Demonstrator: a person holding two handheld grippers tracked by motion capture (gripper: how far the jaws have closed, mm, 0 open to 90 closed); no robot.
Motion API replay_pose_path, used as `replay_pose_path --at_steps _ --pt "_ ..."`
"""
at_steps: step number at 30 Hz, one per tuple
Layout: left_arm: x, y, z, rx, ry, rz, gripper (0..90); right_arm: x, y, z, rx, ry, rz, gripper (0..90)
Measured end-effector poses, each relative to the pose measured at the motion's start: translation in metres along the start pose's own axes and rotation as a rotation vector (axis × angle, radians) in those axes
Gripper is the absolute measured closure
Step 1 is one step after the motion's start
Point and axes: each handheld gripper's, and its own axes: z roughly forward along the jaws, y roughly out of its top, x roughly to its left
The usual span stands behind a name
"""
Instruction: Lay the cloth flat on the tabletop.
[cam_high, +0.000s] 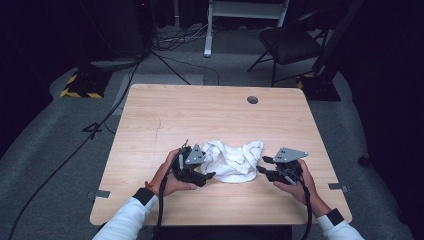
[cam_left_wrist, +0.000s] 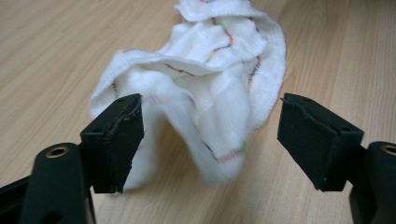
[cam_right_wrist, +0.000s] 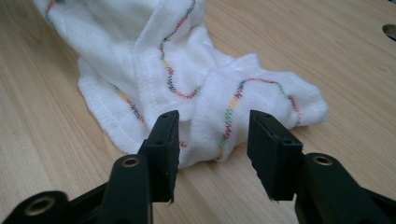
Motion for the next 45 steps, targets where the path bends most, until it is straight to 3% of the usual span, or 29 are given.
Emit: replay_pose_path --at_steps 3,6,8,10,11,15,16,19,20,23,24,25,27,28,31,33,35,37,40,41,42,43,45 --pt "0.007 0.003 -0.008 -0.043 -0.001 -0.028 21.3 0.004 0.003 0.008 0.01 0.018 -0.006 45.3" --pt "0.007 0.007 -0.004 -0.043 -0.006 -0.014 21.2 0.007 0.003 0.013 0.028 0.014 -0.021 43.7" --pt "0.004 0.014 0.013 0.0 -0.031 0.037 20.9 0.007 0.003 0.019 0.055 -0.006 -0.022 44.4" --pt "0.004 0.016 0.02 0.021 -0.032 0.052 20.7 0.007 0.003 0.021 0.066 -0.019 -0.021 44.4" --pt "0.003 0.022 0.036 0.05 -0.04 0.083 20.6 0.004 0.001 0.023 0.08 -0.035 -0.016 46.9" --pt "0.004 0.029 0.055 0.061 -0.014 0.115 20.6 -0.001 -0.002 0.024 0.098 -0.06 -0.001 53.4" --pt "0.005 0.031 0.06 0.06 -0.006 0.13 20.6 -0.004 -0.003 0.023 0.096 -0.068 0.005 60.8" --pt "0.011 0.036 0.076 0.102 0.007 0.146 20.7 -0.007 -0.004 0.021 0.092 -0.074 0.006 67.1" --pt "0.017 0.036 0.082 0.109 0.004 0.135 25.2 -0.008 -0.005 0.02 0.09 -0.075 0.001 74.2" --pt "0.024 0.035 0.083 0.107 -0.011 0.122 43.5 -0.01 -0.006 0.018 0.084 -0.077 -0.004 80.0" --pt "0.027 0.034 0.083 0.112 -0.002 0.127 43.5 -0.01 -0.006 0.017 0.082 -0.078 -0.007 82.5" --pt "0.032 0.031 0.082 0.14 0.011 0.141 60.0 -0.011 -0.006 0.015 0.079 -0.082 -0.009 86.3" --pt "0.035 0.029 0.08 0.144 0.013 0.141 75.7 -0.013 -0.006 0.013 0.078 -0.088 -0.002 89.9" --pt "0.04 0.027 0.074 0.141 0.038 0.136 79.6 -0.014 -0.006 0.013 0.076 -0.099 -0.004 90.0" --pt "0.048 0.024 0.063 0.11 0.028 0.107 87.5 -0.02 -0.007 0.008 0.062 -0.126 0.015 90.0" --pt "0.053 0.022 0.058 0.096 0.001 0.075 83.5 -0.025 -0.009 0.004 0.054 -0.137 0.031 90.0" --pt "0.055 0.021 0.057 0.094 -0.019 0.074 71.5 -0.027 -0.009 0.002 0.049 -0.132 0.047 90.0" --pt "0.054 0.02 0.057 0.088 -0.022 0.063 55.1 -0.027 -0.009 0.002 0.027 -0.12 0.075 77.8" --pt "0.051 0.022 0.065 0.096 0.002 0.05 32.1 -0.02 -0.004 0.006 0.021 -0.099 0.055 65.7" --pt "0.05 0.023 0.069 0.097 -0.001 0.047 32.1 -0.02 -0.004 0.006 0.021 -0.099 0.055 65.7" --pt "0.048 0.023 0.077 0.106 -0.016 0.053 29.1 -0.015 -0.001 0.01 0.015 -0.054 0.038 59.5" --pt "0.048 0.023 0.077 0.106 -0.016 0.053 29.0 -0.012 0.0 0.012 0.021 -0.047 0.027 56.3" --pt "0.049 0.021 0.086 0.143 -0.008 0.068 33.7 -0.008 0.002 0.017 0.028 -0.039 0.021 52.4"
